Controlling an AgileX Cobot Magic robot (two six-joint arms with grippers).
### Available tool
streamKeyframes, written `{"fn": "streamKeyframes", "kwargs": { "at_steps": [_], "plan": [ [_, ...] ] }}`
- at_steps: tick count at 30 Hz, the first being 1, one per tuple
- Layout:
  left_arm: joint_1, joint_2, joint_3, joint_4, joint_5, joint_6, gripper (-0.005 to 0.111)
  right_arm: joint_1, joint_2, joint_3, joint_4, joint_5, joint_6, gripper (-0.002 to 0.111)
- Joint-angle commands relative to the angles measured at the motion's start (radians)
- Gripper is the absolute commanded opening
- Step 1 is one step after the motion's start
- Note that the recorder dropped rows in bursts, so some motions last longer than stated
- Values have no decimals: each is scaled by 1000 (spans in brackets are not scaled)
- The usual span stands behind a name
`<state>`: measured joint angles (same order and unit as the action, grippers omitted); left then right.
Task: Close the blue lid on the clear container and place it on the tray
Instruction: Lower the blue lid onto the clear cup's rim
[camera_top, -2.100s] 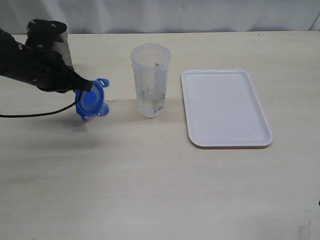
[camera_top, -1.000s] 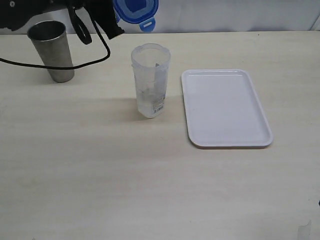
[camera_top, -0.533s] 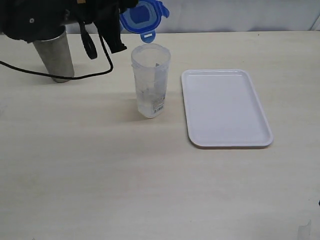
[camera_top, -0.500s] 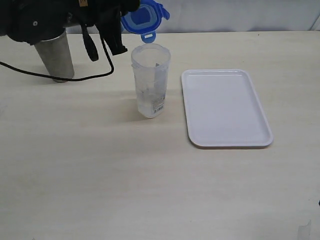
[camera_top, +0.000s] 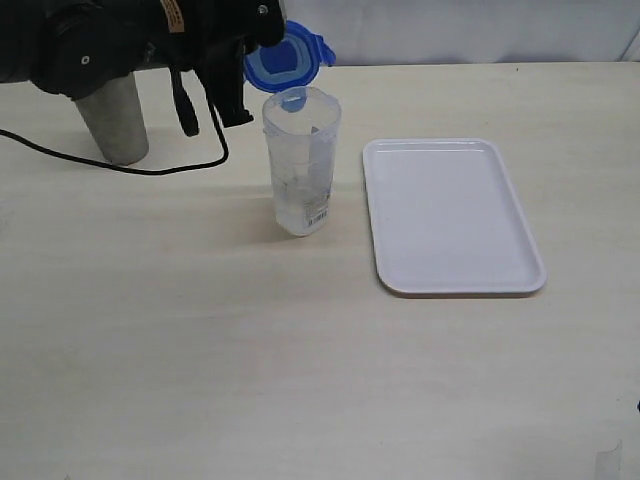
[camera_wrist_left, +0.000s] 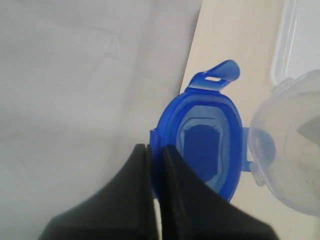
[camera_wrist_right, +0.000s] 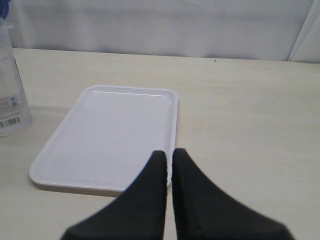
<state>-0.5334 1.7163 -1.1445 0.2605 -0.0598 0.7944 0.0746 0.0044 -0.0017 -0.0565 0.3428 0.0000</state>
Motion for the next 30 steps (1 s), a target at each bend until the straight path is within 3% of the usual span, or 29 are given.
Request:
{"fn": "streamKeyframes", "kwargs": {
  "at_steps": [1, 20, 30],
  "plan": [
    [-3, -7, -6, 1, 2, -2, 0, 4, -4, 2, -2, -1, 0, 4],
    [-3, -45, -6, -10, -27, -2, 0, 4, -4, 2, -2, -1, 0, 4],
    [-24, -59, -6, -10, 53, -2, 0, 4, -4, 2, -2, -1, 0, 4]
  ]
}}
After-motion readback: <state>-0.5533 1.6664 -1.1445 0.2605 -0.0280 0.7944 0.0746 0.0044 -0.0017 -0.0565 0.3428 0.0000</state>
